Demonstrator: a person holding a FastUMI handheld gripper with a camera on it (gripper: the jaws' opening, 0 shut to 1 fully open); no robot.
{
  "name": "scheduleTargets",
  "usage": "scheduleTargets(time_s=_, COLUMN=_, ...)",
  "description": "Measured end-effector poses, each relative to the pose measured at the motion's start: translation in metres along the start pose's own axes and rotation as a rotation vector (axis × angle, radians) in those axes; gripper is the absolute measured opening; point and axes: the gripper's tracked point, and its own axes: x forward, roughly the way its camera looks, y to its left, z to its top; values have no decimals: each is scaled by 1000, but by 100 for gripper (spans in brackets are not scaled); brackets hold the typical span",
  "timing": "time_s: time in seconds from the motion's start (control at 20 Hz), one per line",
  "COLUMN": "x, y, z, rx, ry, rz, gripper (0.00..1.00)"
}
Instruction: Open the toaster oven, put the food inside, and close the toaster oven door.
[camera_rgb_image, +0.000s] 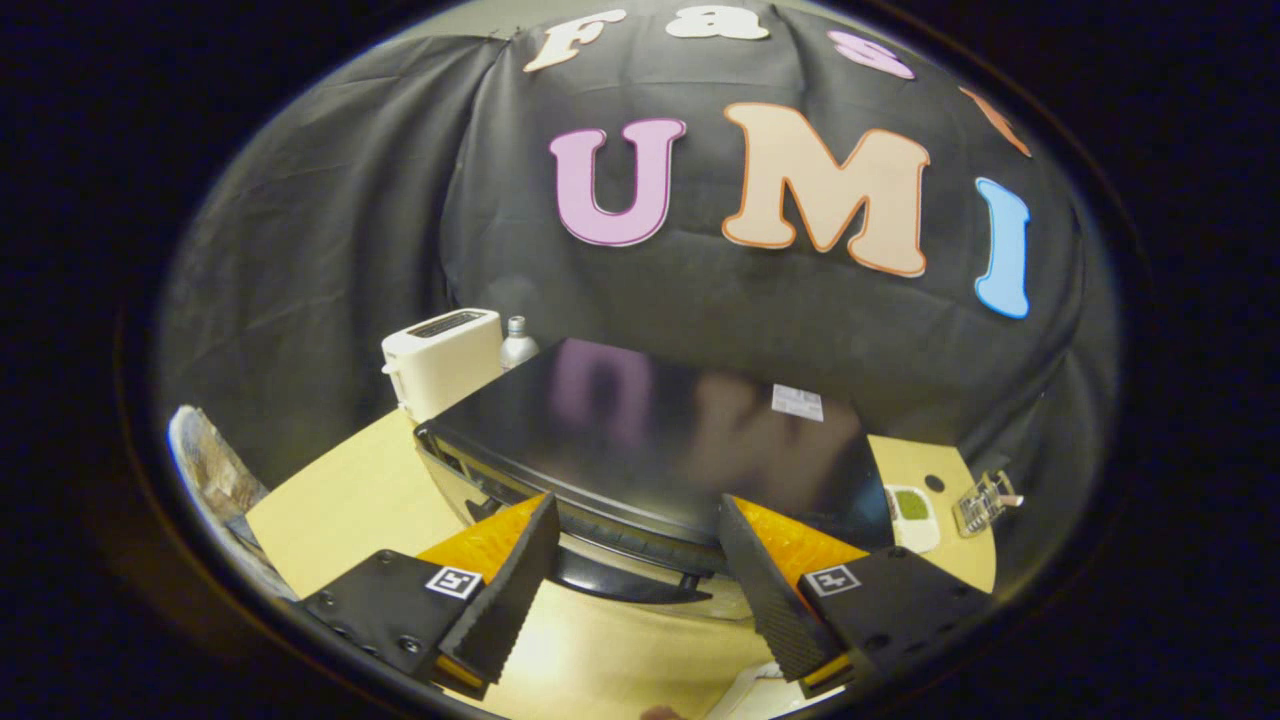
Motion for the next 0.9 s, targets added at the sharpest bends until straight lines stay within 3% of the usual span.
scheduleTargets(time_s=0.6, x=-55, y=42, z=-115, rx=133, ry=249, rz=157, gripper=100)
scheduleTargets(time_s=0.9, x=-63, y=51, z=-154, rx=64, ry=294, rz=179, gripper=100)
